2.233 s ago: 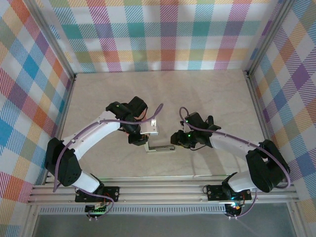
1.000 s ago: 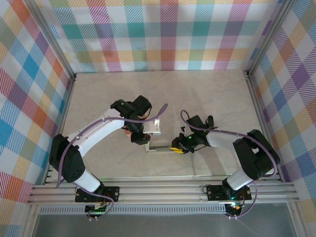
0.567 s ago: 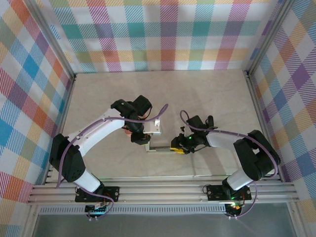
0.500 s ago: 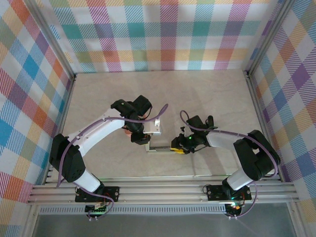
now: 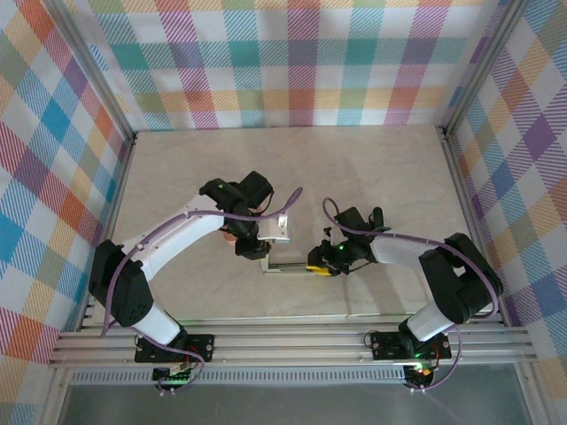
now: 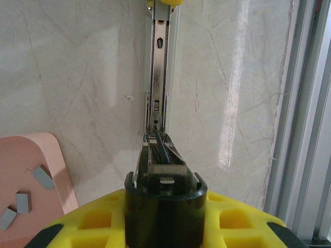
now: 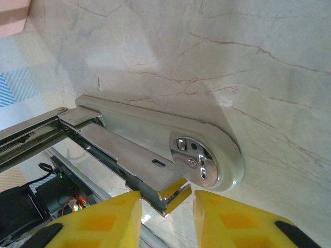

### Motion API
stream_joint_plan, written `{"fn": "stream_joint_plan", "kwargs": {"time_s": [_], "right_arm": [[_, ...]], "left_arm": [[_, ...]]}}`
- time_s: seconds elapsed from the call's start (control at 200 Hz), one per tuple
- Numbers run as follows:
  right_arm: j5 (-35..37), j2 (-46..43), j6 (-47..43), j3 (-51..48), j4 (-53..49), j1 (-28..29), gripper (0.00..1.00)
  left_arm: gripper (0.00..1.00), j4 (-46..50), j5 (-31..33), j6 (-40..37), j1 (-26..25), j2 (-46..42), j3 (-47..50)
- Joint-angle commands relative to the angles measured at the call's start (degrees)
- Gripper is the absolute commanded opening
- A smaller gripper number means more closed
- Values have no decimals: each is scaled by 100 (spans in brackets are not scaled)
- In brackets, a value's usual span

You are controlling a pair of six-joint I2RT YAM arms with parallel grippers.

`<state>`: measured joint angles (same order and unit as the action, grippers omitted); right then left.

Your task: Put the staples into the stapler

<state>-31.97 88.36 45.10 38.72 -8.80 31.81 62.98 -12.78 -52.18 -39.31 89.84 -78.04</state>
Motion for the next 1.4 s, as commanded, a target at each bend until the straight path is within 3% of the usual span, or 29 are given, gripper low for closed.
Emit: {"fn": "stream_joint_plan", "kwargs": {"time_s": [0.0,0.235,0.715,1.18,1.395], "right_arm": [[23,-16,-210,185,-200,-48,32],[-38,115,-291,183,-240,-70,26],[-89,465,-301,120,-48,-76,23],[-297,484,-72,-108,552,-70,21],[-361,376,-13,-274,854,-70,21]], "left_arm": [[22,22,-76,-140,-103,165,-18],[22,2,-95,-109,-107,220,-9],[22,-257,-554,118,-137,272,-113],[21,-1354,-1241,932,-663,789,-447],[15,-1604,-1458,1121,-851,1271,-606]]}}
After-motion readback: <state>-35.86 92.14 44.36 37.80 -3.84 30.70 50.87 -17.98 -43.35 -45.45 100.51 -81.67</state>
